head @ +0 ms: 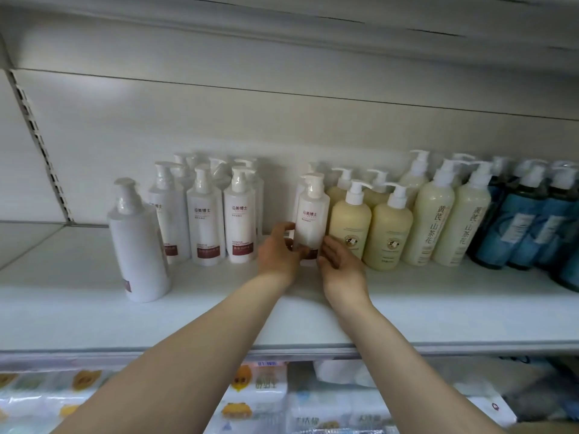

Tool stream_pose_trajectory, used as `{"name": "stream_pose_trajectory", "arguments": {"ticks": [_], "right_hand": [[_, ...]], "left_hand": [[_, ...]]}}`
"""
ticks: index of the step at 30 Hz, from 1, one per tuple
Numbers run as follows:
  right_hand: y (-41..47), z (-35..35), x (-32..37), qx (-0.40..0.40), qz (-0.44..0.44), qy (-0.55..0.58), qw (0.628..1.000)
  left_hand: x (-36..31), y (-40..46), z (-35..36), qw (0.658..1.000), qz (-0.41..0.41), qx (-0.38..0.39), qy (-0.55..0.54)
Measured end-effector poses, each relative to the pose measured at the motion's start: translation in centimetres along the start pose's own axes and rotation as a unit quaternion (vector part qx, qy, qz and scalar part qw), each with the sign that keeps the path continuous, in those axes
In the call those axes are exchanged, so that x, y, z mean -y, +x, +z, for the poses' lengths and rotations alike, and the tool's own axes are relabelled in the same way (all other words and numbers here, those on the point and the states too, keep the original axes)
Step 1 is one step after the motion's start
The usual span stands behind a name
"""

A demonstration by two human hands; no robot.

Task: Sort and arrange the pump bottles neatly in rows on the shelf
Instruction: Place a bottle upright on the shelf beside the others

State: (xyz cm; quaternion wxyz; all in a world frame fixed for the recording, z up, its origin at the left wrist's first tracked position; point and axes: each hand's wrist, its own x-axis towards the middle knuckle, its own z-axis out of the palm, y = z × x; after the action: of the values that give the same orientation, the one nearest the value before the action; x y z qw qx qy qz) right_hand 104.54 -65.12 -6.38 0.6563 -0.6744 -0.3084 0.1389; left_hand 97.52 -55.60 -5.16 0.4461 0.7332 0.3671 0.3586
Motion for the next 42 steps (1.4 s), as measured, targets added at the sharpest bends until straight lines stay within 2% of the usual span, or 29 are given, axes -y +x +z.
{"name": "stream_pose_trajectory", "arguments": {"ticks": [15, 20, 22, 25, 31, 42], "right_hand": [[-0.2, 0.1, 0.2, -0.026, -0.007, -0.047, 0.999], [-1.3, 0.5, 1.2, -0.096, -0.042, 0.008, 0.995], [-1.4, 1.7, 1.7, -0.067, -0.034, 0.033, 0.997], [-1.1, 4.2, 2.1, 0.018, -0.019, 0.050, 0.998], [-0.3, 7.9, 3.5, 0.174, 0.057, 0.077, 0.980], [-0.4, 8.6, 3.2, 0.175, 0.023, 0.037, 0.984]], "left_hand": [[0.0, 0.0, 0.5, 1.000, -0.023, -0.013, -0.009], [-0.2, -2.4, -2.1, 0.995, -0.038, -0.085, -0.042], [0.2, -3.3, -3.7, 0.990, -0.019, -0.130, -0.058], [0.8, -3.9, -5.8, 0.985, 0.017, -0.167, -0.045], [2.1, -3.7, -6.5, 0.992, 0.003, -0.120, -0.044], [1.3, -3.6, -7.3, 0.995, 0.003, -0.081, -0.051]]}}
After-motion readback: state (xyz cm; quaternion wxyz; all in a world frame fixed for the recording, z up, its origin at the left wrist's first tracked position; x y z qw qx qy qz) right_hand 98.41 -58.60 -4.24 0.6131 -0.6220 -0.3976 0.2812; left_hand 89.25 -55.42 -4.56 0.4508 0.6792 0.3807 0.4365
